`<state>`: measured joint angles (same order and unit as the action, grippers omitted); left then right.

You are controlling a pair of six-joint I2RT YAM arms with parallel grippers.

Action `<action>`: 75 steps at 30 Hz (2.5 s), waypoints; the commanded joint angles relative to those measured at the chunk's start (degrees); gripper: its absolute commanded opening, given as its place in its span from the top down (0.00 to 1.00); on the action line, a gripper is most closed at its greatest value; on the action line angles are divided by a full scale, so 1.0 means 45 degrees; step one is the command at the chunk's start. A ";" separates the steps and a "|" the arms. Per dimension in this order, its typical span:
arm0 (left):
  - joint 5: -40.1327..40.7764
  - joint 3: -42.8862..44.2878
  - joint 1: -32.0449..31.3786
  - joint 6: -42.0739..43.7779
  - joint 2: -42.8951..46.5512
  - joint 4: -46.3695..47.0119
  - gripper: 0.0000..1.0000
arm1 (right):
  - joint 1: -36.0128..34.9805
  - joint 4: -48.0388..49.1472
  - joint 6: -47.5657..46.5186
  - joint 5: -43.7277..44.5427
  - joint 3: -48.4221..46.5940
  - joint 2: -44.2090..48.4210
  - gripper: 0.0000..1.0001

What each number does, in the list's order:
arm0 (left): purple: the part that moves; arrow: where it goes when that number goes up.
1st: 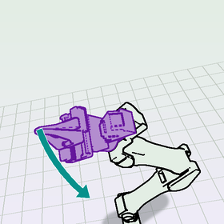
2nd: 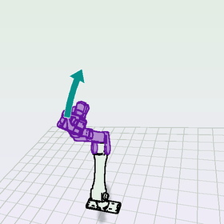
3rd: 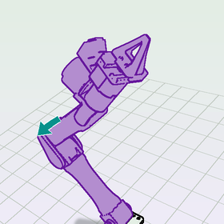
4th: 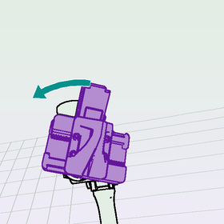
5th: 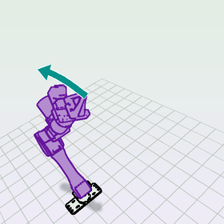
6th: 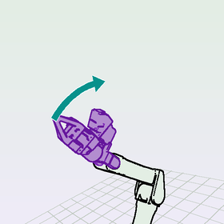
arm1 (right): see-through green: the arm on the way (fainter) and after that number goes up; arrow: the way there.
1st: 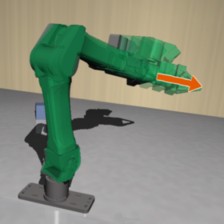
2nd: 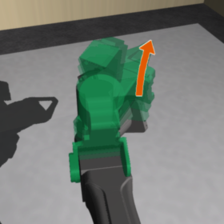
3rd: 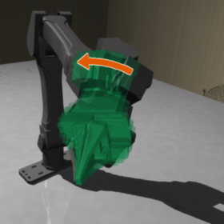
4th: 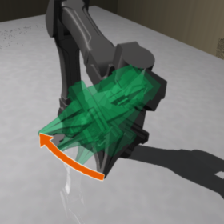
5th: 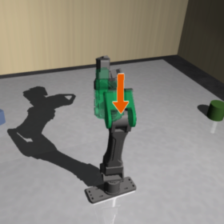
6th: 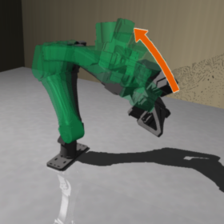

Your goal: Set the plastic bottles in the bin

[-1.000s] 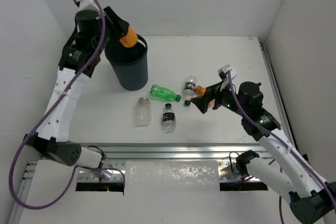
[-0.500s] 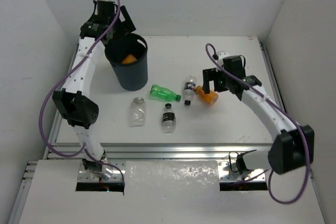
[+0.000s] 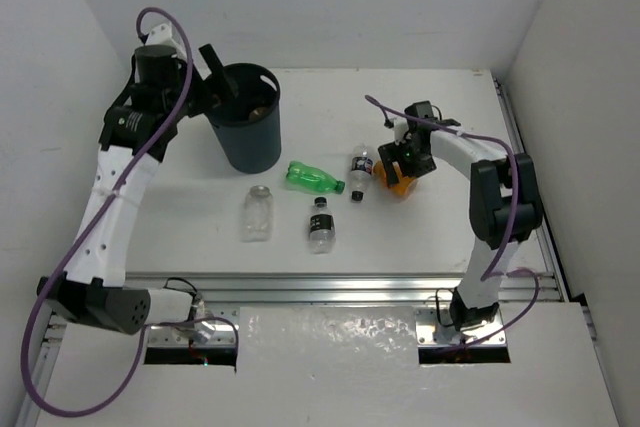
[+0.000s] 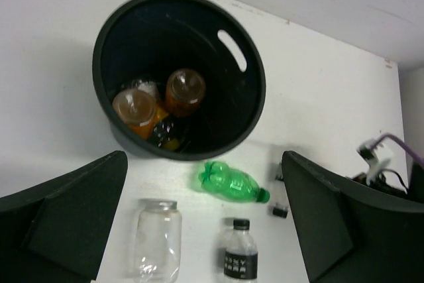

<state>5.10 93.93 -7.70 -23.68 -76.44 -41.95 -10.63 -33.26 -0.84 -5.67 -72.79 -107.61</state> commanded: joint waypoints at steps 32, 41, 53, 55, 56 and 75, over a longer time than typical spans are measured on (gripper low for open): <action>-0.7716 -0.4468 -0.7193 -0.1026 0.0506 0.8660 0.00 | -0.0136 0.9302 0.6671 -1.2392 0.6196 1.2663 0.77; -0.7247 -0.3257 -0.8404 -0.0850 -0.1019 0.8405 0.63 | -0.0625 1.0083 0.7315 -1.2685 0.5941 1.2507 0.72; 0.2104 0.0471 -0.4153 -0.1183 -0.0785 0.1787 1.00 | -0.0625 0.3954 0.5950 -0.3746 0.5317 1.3133 0.01; 0.2499 0.1134 -0.2459 -0.1144 -0.1096 0.1316 1.00 | -0.0625 0.3758 0.6007 -0.3564 0.5375 1.2861 0.01; 0.2615 0.1293 -0.2023 -0.1144 -0.1195 0.1315 1.00 | -0.0606 0.3796 0.6065 -0.3583 0.5453 1.2763 0.01; 0.1191 0.4557 0.0345 -0.1202 -0.4771 0.0222 0.00 | -0.1972 0.4421 0.7199 0.0653 0.2253 0.3938 0.01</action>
<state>11.68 114.52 -6.02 -29.02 -102.39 -42.46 -17.43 -13.08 31.20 -10.90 -56.90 -85.91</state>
